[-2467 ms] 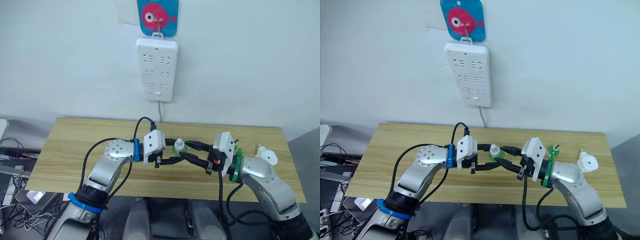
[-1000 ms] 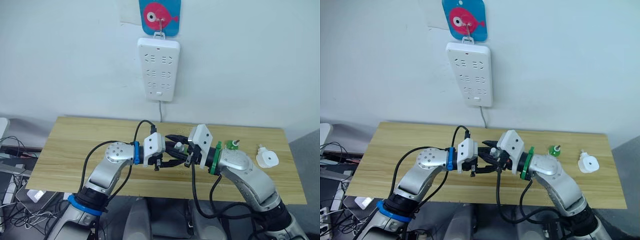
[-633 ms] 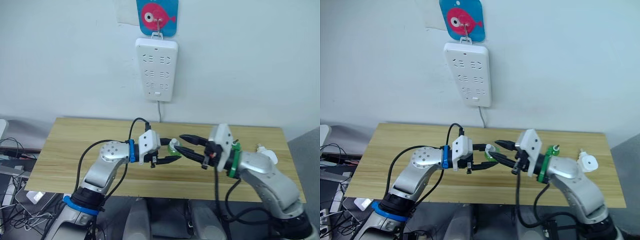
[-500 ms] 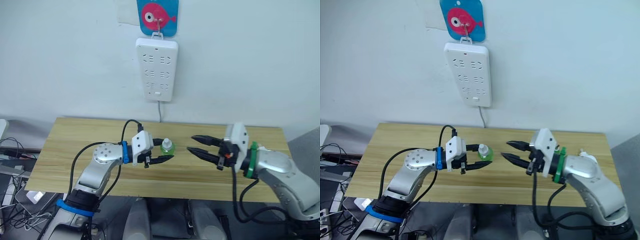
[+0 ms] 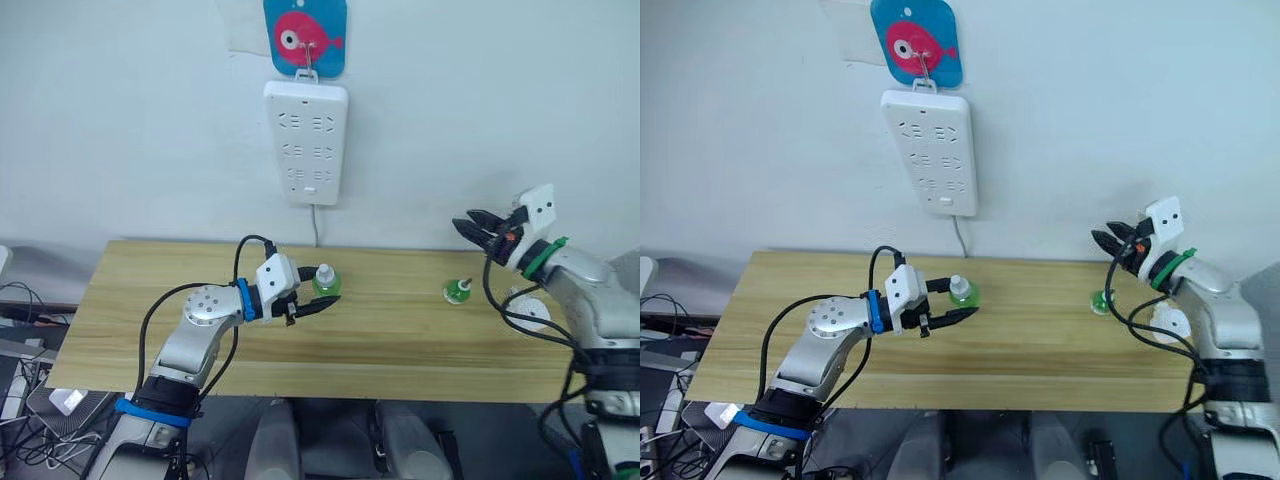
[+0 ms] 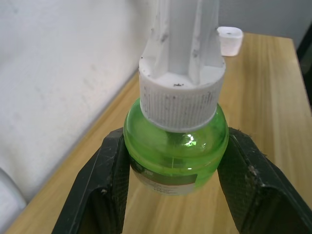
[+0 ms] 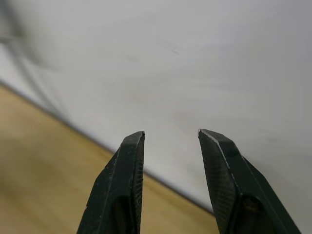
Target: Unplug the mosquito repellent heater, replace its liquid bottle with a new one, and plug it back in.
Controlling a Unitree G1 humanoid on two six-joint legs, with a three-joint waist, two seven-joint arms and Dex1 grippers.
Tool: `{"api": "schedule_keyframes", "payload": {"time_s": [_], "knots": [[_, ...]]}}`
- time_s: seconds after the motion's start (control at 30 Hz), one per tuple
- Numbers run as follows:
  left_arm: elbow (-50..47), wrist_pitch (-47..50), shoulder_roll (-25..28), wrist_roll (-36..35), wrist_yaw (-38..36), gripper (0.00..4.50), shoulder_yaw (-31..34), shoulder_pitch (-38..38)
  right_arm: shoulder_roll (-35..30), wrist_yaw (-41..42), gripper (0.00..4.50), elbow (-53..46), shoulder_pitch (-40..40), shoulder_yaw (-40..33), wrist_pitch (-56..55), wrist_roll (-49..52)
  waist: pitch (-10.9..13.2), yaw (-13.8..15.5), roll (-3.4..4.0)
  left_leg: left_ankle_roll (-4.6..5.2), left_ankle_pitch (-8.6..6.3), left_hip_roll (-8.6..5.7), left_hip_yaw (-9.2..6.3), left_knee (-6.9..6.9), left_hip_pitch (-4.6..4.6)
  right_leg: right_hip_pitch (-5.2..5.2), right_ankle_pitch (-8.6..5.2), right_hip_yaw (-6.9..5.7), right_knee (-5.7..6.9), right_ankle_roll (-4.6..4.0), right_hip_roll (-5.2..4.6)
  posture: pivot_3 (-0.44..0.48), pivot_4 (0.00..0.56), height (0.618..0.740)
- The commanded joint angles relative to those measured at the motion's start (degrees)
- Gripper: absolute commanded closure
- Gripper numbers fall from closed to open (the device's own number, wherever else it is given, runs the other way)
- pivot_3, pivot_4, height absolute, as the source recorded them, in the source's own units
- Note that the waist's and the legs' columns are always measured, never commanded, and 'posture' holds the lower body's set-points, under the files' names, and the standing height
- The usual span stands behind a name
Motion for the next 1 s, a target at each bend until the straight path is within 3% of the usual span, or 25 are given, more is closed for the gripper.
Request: {"api": "schedule_keyframes", "payload": {"time_s": [0.03, 0.13, 0.3, 0.53, 0.77, 0.87, 1.0], "knots": [[-0.8, -0.5, -0.1, 0.1, 1.2, 2.3, 1.3, -0.6, 0.7, -10.1, 2.53, 9.1, 0.7, -2.0, -11.3, -8.1, -0.1, 0.0, 0.06, 0.0, 0.0, -0.03, 0.04, -0.02, -0.05, -0.08, 0.0, 0.0, 0.01, 0.0, -0.07, -0.149, 0.185, 0.74], [-0.3, -0.9, 0.3, 0.1, 1.3, 2.3, 1.8, -1.0, 1.5, -14.7, 1.81, 10.8, 2.6, -4.4, -15.3, -9.7, -0.3, 0.0, 0.3, -0.03, 0.02, -0.04, 0.17, 0.04, -0.38, -0.5, 0.0, 0.07, 0.13, 0.0, -0.1, -0.149, 0.177, 0.74], [-0.2, -0.3, 0.9, 0.2, 1.6, 2.3, 2.3, -1.4, 3.9, -9.7, 0.02, -5.5, 12.7, -3.2, -12.1, -5.7, -1.2, -0.4, 0.55, -0.03, 0.02, 0.03, 0.17, 0.09, -0.45, -0.6, 0.0, 0.08, 0.24, 0.0, -0.03, -0.153, 0.177, 0.74], [1.7, -0.9, 1.8, 0.1, 0.2, 2.3, 2.4, -2.8, 0.0, 1.7, 0.02, -16.4, 13.8, -1.2, -3.9, 0.1, -1.4, -0.9, 0.65, 0.16, -0.07, -0.01, 0.25, 0.17, 0.11, -0.09, 0.01, 0.28, 0.4, 0.0, -0.01, -0.162, 0.207, 0.74], [4.6, -2.0, -0.2, -0.1, -5.4, 2.3, -0.9, -7.5, -13.4, 24.7, 0.02, -29.4, 16.3, -0.8, 13.8, 18.8, -1.4, -0.2, 0.66, 0.21, -0.11, 0.0, 0.09, 0.17, 0.13, 0.12, 0.01, 0.13, 0.14, 0.0, 0.06, -0.228, 0.247, 0.74], [7.6, -3.4, -2.1, 0.5, -6.4, 2.3, -1.6, -10.0, -14.1, 24.7, 0.02, -34.5, 16.2, -0.4, 16.6, 21.7, -1.3, -0.4, 0.54, 0.28, -0.15, 0.01, 0.06, 0.17, 0.1, 0.19, 0.0, 0.12, 0.02, 0.0, 0.09, -0.254, 0.266, 0.74], [8.6, -4.1, -4.1, -0.3, -9.1, 2.3, -2.6, -12.9, -7.3, 17.1, 0.02, -39.3, 11.2, 3.1, 16.0, 20.0, -1.2, -2.0, 0.5, 0.31, -0.16, 0.0, 0.03, 0.23, 0.15, 0.23, 0.0, 0.17, 0.07, 0.01, 0.12, -0.276, 0.282, 0.74]]}}
